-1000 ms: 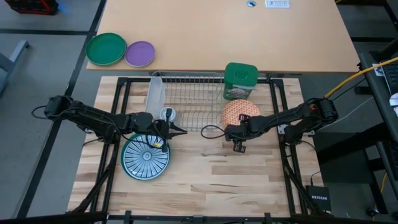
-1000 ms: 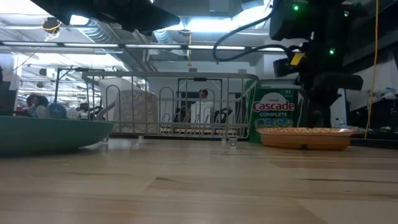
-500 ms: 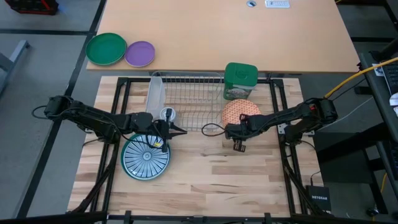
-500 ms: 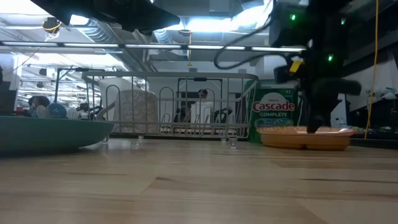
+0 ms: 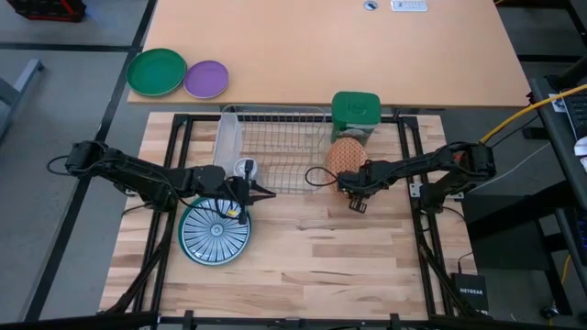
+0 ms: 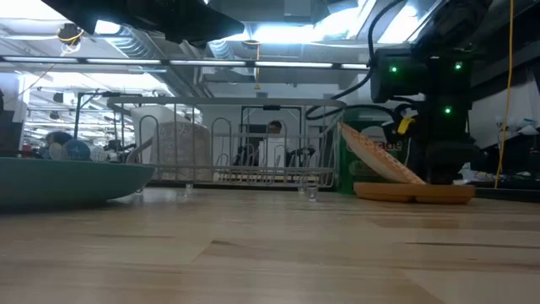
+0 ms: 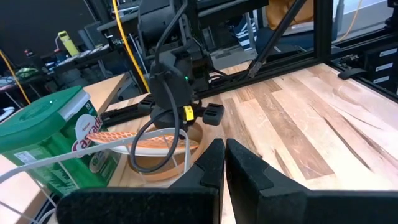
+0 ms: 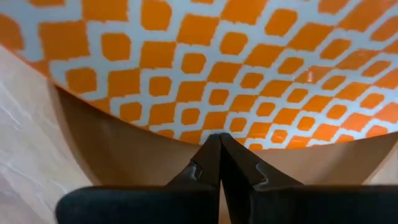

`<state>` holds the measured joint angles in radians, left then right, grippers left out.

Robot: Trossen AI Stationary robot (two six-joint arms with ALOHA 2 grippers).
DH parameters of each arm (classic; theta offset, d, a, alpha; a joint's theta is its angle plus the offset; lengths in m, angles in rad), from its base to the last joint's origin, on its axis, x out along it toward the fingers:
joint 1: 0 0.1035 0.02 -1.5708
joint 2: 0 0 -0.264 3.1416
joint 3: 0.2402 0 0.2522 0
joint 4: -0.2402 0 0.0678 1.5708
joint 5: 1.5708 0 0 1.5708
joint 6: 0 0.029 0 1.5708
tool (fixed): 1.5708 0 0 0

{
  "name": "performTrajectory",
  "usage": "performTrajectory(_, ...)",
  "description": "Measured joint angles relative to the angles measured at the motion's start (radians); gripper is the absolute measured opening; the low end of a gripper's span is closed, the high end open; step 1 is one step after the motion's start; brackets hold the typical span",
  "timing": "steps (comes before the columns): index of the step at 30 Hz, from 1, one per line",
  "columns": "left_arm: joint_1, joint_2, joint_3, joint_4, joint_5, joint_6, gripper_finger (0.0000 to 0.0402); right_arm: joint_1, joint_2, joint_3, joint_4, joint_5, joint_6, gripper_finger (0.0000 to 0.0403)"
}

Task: Sort dishes
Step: Put the orange plate in the dish rack

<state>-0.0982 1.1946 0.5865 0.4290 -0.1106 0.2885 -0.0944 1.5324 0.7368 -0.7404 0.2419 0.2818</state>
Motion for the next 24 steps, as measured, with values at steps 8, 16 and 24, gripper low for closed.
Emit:
performTrajectory(8, 0.000, 0.000, 0.000, 0.000, 0.000, 0.000, 0.0008, 0.002, 0.000, 0.000, 0.013, 0.001, -0.002, 0.0011)
performTrajectory(16, 0.000, 0.000, 0.000, 0.001, 0.000, -0.034, 0.0008, 0.002, 0.000, 0.000, 0.040, 0.003, -0.002, 0.0014)
performTrajectory(24, -0.007, 0.110, 0.000, 0.320, 0.086, -0.039, 0.0008, 0.002, 0.000, 0.000, 0.040, 0.006, -0.002, 0.0061)
